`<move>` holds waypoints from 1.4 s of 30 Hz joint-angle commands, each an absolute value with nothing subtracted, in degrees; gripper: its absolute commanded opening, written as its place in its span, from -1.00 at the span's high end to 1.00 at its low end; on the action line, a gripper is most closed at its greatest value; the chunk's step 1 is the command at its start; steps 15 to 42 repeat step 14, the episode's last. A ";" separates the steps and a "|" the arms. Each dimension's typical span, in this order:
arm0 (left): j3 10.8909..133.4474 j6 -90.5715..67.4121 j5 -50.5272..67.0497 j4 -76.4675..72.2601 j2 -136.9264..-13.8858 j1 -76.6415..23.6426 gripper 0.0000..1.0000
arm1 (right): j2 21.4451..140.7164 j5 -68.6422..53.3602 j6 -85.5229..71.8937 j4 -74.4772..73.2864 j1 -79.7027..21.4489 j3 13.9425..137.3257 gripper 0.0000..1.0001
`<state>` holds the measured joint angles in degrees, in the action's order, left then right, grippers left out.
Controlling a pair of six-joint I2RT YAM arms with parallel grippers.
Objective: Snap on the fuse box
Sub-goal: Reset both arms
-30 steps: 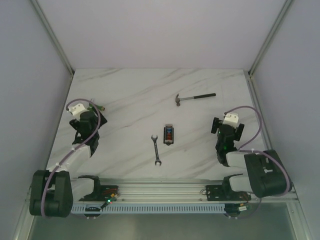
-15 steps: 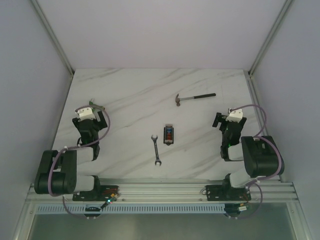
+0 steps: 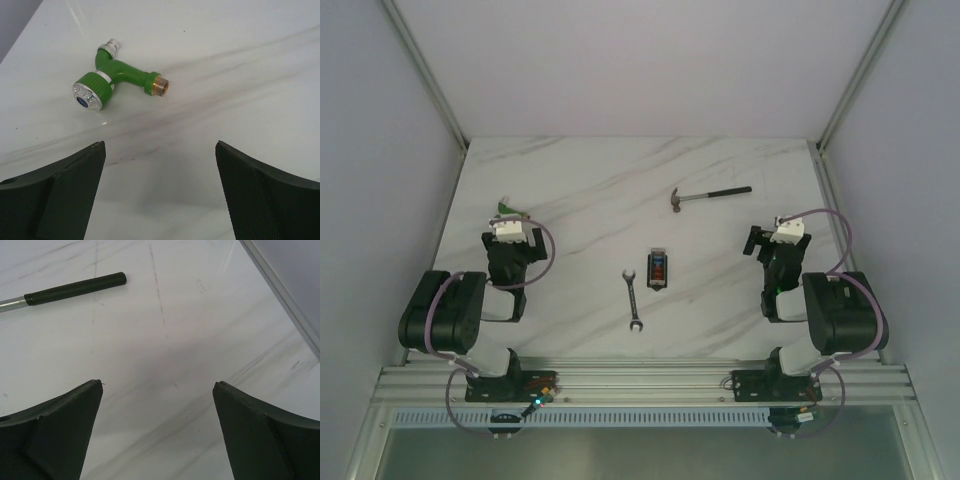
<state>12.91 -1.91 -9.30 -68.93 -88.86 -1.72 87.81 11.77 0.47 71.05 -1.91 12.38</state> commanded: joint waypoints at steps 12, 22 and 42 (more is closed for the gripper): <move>14.23 -0.62 -11.60 -71.95 -88.85 -2.64 -1.00 | 87.32 11.37 0.37 73.66 -1.61 13.27 -1.00; 14.10 -0.62 -11.60 -71.97 -88.68 -2.68 -1.00 | 87.30 11.40 0.35 73.68 -1.67 13.27 -1.00; 14.10 -0.62 -11.60 -71.97 -88.68 -2.68 -1.00 | 87.30 11.40 0.35 73.68 -1.67 13.27 -1.00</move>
